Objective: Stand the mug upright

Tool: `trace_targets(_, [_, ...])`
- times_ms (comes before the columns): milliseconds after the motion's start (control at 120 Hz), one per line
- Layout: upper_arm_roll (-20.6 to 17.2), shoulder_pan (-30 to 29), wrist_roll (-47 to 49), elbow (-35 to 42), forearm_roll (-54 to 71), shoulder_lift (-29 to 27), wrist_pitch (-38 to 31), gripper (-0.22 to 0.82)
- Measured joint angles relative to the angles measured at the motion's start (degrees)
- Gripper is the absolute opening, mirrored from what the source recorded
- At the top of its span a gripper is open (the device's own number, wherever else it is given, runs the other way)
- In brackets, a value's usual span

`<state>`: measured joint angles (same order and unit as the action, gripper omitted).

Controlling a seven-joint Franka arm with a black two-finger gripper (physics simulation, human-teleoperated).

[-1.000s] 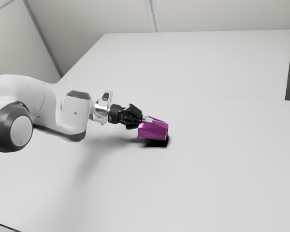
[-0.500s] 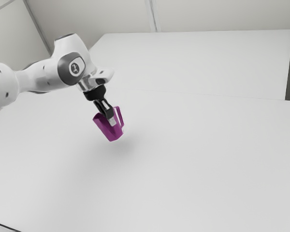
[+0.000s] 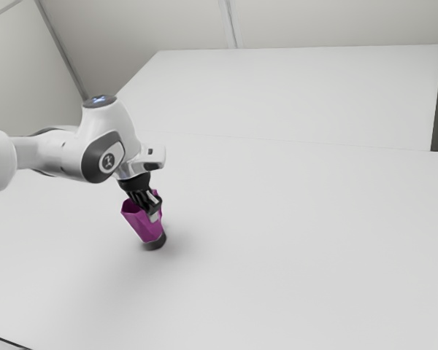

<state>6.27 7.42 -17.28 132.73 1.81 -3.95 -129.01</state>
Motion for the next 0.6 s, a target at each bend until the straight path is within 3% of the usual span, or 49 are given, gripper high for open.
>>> trace_targets(208, [-0.01, -0.07, 4.97, 0.26, -0.22, -0.3, -0.99, 0.31])
trace_targets(442, [-0.12, -0.07, 8.9, -0.72, -0.32, -2.85, -0.26, 0.51])
trace_targets(508, [-0.3, -0.15, 9.72, -6.73, -0.6, -3.74, 3.86, 0.53])
trace_targets(600, [-2.55, -0.39, 10.71, -22.8, -1.18, -3.51, 15.03, 0.56])
